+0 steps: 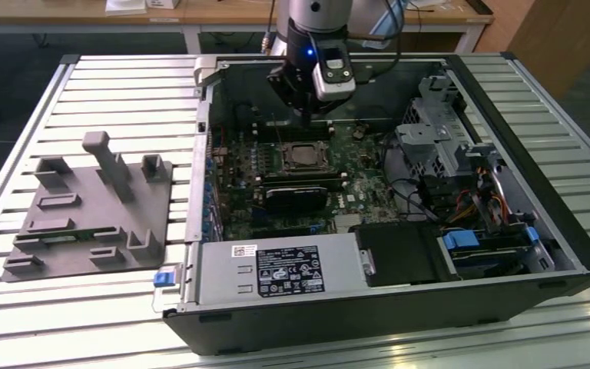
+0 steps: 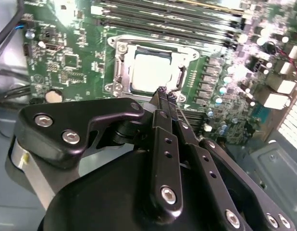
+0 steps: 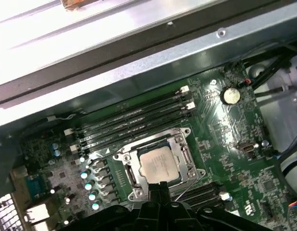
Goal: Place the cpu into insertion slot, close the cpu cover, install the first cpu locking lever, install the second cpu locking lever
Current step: 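Install the first cpu locking lever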
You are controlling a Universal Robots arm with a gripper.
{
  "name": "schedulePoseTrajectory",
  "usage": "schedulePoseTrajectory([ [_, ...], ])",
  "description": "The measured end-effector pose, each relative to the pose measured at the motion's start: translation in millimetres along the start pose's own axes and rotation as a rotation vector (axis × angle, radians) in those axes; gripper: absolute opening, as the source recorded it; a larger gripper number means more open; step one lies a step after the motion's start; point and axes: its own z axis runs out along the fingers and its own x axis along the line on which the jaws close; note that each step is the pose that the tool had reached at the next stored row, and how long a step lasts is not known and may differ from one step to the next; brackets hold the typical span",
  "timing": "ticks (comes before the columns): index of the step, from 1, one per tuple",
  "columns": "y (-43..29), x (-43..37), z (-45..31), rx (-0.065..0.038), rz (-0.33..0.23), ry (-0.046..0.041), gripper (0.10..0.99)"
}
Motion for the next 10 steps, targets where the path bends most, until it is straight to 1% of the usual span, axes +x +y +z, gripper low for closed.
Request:
schedulePoseTrajectory([
  [1, 0.0, 0.0, 0.1, -0.003, -0.009, -0.0026, 0.114],
  [3, 0.0, 0.0, 0.3, -0.006, -0.039, -0.0013, 0.114],
  [10, 0.0, 0.0, 1.2, -0.006, -0.166, 0.0014, 0.114],
])
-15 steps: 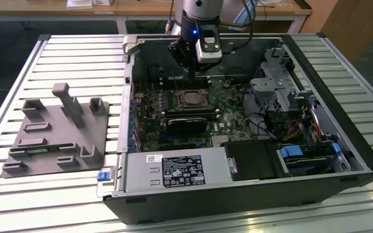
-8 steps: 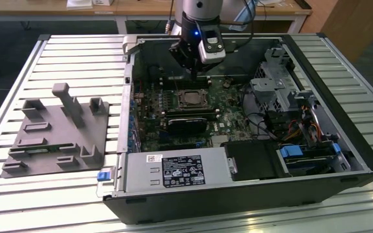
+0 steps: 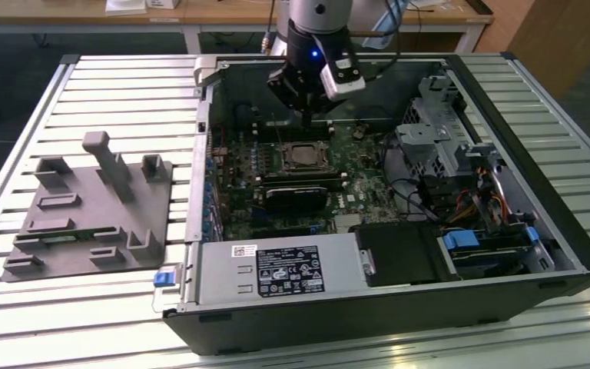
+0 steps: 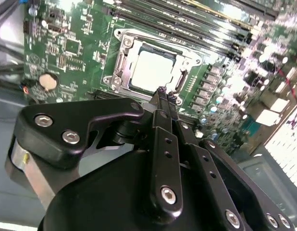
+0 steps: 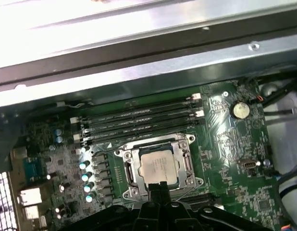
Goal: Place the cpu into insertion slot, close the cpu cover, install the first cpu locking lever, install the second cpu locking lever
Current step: 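Install the first cpu locking lever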
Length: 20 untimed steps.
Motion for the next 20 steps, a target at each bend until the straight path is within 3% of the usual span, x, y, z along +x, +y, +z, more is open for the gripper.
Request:
schedulePoseTrajectory([
  [10, 0.0, 0.0, 1.7, 0.002, -0.18, 0.0038, 0.114],
  [13, -0.3, 1.0, 2.8, 0.001, -0.211, 0.0046, 0.114],
  [20, -4.4, 21.0, 4.3, -0.008, -0.213, 0.0014, 0.114],
])
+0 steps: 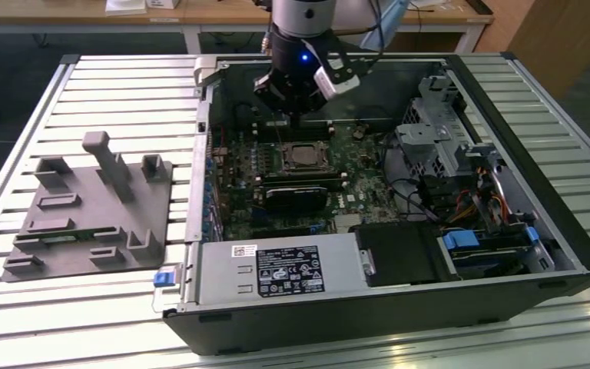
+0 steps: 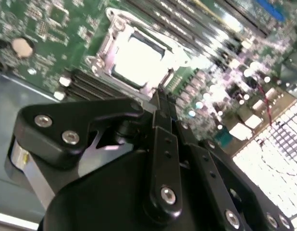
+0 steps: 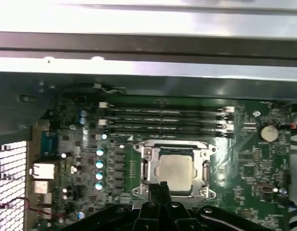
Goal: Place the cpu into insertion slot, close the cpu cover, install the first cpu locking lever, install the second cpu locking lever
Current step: 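Install the first cpu locking lever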
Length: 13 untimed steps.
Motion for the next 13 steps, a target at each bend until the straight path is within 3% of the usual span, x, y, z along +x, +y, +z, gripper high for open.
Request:
schedulePoseTrajectory([
  [6, 0.3, 16.7, 0.8, 0.0, 0.0, -0.0059, 0.114],
  [13, 3.2, 29.3, 2.5, -0.001, 0.0, -0.0073, 0.114],
])
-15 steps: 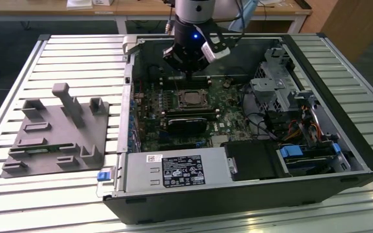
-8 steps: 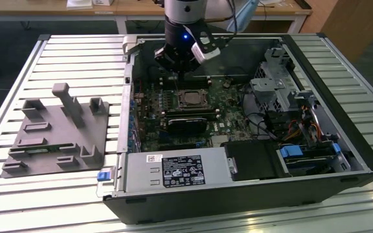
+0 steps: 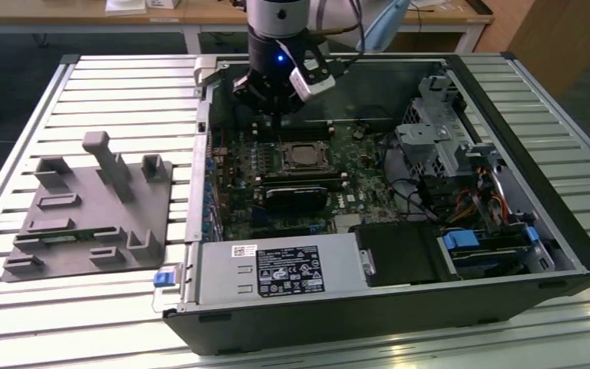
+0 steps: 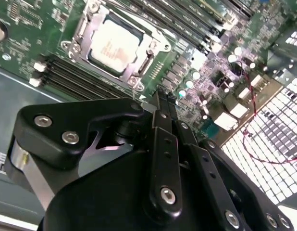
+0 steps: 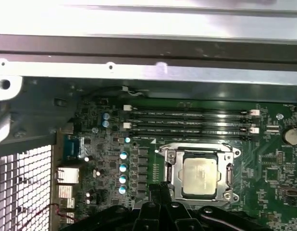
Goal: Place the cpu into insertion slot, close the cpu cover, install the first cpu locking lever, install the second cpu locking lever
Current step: 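Install the first cpu locking lever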
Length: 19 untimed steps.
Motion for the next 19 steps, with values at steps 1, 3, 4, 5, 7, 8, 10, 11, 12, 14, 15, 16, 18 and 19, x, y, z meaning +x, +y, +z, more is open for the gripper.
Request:
schedulePoseTrajectory([
  [1, 0.8, 1.7, 0.4, 0.0, 0.0, -0.0001, 0.114],
  [3, 3.0, 4.7, 1.2, 0.0, 0.0, -0.0001, 0.114],
  [4, 4.5, 5.8, 1.7, 0.0, 0.0, -0.0001, 0.114],
  [5, 6.1, 6.7, 2.1, 0.0, 0.0, 0.0, 0.114],
  [7, 10.2, 7.7, 3.0, 0.0, 0.0, 0.0, 0.114],
  [8, 12.3, 8.2, 3.5, 0.0, 0.0, 0.0, 0.114],
  [10, 16.3, 9.2, 4.5, 0.0, 0.0, 0.0, 0.114],
  [11, 17.9, 10.0, 5.1, 0.0, 0.0, -0.0001, 0.114],
  [12, 19.6, 10.9, 5.8, -0.001, 0.0, -0.0001, 0.114],
  [14, 22.8, 12.1, 6.9, 0.0, 0.0, 0.0001, 0.114],
  [15, 24.5, 12.2, 7.5, -0.001, 0.0, 0.0, 0.114],
  [16, 26.1, 12.2, 8.1, -0.001, 0.0, -0.0001, 0.114],
  [18, 28.8, 12.1, 9.0, -0.001, 0.0, -0.0001, 0.114],
  [19, 29.7, 12.1, 9.3, -0.001, 0.0, 0.0, 0.114],
])
